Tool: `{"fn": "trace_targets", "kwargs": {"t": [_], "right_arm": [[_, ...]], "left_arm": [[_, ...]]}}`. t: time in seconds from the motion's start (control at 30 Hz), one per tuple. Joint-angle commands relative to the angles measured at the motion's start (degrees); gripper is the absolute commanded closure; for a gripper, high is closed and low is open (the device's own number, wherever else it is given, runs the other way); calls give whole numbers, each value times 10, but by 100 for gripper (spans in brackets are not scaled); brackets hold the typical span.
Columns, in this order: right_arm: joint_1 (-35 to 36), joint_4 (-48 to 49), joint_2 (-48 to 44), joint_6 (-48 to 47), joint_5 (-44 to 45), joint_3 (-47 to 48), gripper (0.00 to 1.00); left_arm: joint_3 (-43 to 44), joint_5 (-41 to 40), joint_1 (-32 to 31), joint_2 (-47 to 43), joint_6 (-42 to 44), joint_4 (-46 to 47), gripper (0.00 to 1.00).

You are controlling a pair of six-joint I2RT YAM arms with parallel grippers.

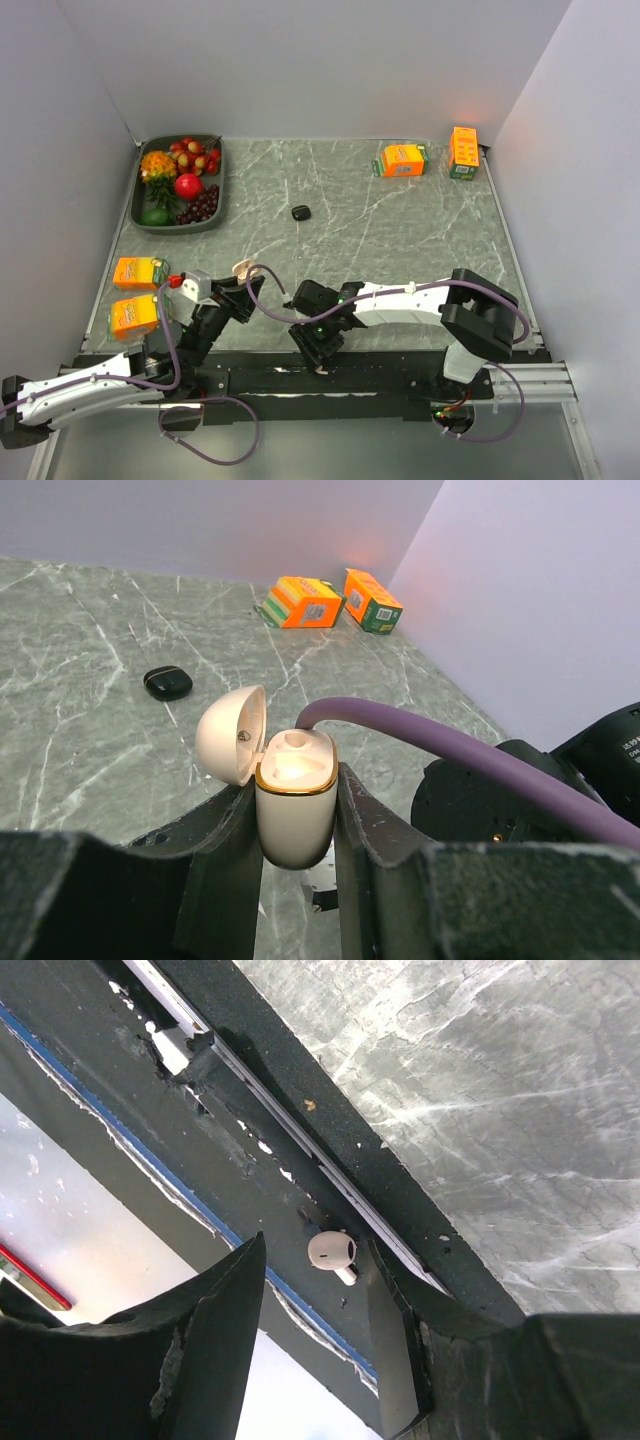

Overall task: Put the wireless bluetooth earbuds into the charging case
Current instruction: Pick up the earbud from the center of the board.

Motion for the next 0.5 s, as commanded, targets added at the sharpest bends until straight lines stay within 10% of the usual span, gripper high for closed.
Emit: {"fn": "trace_targets", "kwargs": {"t": [0.0,0.47], "right_arm": [[7,10,14,2,3,-7,50],[14,7,22,0,-2,-20,58]], "left_arm": [[6,5,-1,6,-6,16,99],[7,7,-1,9,-7,15,99]]}}
